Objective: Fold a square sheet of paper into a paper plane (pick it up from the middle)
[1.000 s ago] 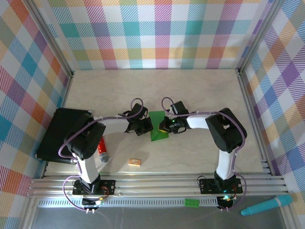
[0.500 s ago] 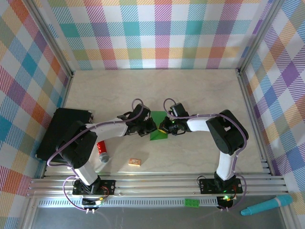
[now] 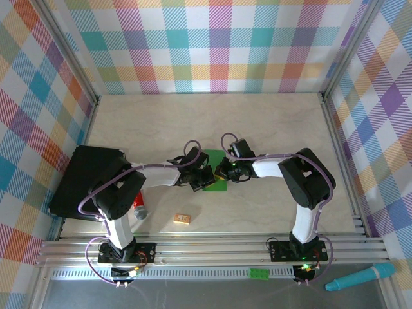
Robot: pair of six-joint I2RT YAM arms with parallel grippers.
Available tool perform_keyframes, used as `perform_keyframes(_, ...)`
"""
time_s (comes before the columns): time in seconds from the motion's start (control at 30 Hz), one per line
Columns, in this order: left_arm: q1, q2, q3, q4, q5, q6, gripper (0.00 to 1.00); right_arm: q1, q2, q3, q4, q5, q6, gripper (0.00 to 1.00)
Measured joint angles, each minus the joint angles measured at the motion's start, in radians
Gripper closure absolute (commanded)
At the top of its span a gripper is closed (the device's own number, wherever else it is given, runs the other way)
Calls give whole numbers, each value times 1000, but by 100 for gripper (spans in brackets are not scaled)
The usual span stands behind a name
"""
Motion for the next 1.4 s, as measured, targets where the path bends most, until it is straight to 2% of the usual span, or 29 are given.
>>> perform_keyframes(0.53, 0, 16, 17, 9, 4, 0, 99, 0, 0, 0, 3, -3, 0, 98)
perform_keyframes(1.03, 6, -13, -67, 151, 16, -16, 100, -1, 1, -3, 11, -3, 1, 98)
perform_keyframes(1.4, 7, -37, -76, 158, 15, -19, 100, -1, 1, -3, 11, -3, 1, 98)
